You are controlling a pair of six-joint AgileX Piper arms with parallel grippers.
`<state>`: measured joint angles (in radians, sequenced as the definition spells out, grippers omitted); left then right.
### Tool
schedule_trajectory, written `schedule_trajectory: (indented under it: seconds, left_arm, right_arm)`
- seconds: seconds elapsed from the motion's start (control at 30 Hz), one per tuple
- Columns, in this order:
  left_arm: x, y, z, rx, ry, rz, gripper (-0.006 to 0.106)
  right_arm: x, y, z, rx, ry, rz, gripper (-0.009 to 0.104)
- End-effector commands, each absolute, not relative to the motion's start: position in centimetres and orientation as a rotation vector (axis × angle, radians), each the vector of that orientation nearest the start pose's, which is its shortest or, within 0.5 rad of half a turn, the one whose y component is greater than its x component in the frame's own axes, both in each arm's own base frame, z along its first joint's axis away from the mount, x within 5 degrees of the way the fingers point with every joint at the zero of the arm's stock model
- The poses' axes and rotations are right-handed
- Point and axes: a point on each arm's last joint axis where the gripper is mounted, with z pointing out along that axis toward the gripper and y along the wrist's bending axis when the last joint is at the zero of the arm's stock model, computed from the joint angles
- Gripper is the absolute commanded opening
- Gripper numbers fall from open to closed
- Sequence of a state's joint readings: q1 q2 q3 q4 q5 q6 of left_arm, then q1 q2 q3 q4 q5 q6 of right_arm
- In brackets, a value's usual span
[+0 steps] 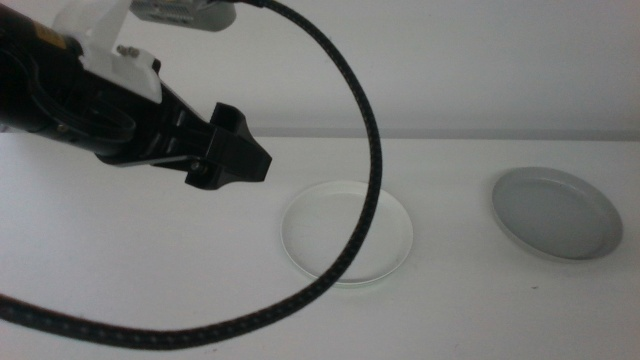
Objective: Stack the three bowls on top of each other.
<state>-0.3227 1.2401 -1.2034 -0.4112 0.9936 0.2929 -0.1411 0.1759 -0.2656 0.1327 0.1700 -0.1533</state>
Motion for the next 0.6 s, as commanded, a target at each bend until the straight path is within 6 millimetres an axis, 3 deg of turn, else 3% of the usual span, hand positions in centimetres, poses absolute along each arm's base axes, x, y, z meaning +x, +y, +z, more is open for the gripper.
schedule_trajectory:
  seconds: [0.0, 0.1, 0.27, 0.43, 0.57]
  left_arm:
    - [22.3, -10.9, 37.3, 0.616, 2.394, -0.544, 0.094]
    - [22.2, -10.9, 37.2, 0.62, 2.4, -0.545, 0.094]
    - [22.2, -10.9, 37.2, 0.62, 2.4, -0.545, 0.094]
    - [22.3, -10.6, 37.1, 0.638, 2.404, -0.497, 0.094]
    - [22.3, -10.5, 37.0, 0.645, 2.409, -0.481, 0.094]
  right_arm:
    - [7.8, -0.5, 30.6, 0.044, 1.804, -0.076, 0.093]
    - [9.8, -0.4, 33.2, 0.014, 2.149, -0.004, 0.093]
    - [14.1, -0.4, 35.6, 0.119, 2.39, 0.149, 0.093]
    - [16.8, -0.6, 34.3, 0.181, 2.578, 0.214, 0.093]
    - [18.9, -1.0, 32.4, 0.347, 2.677, 0.251, 0.093]
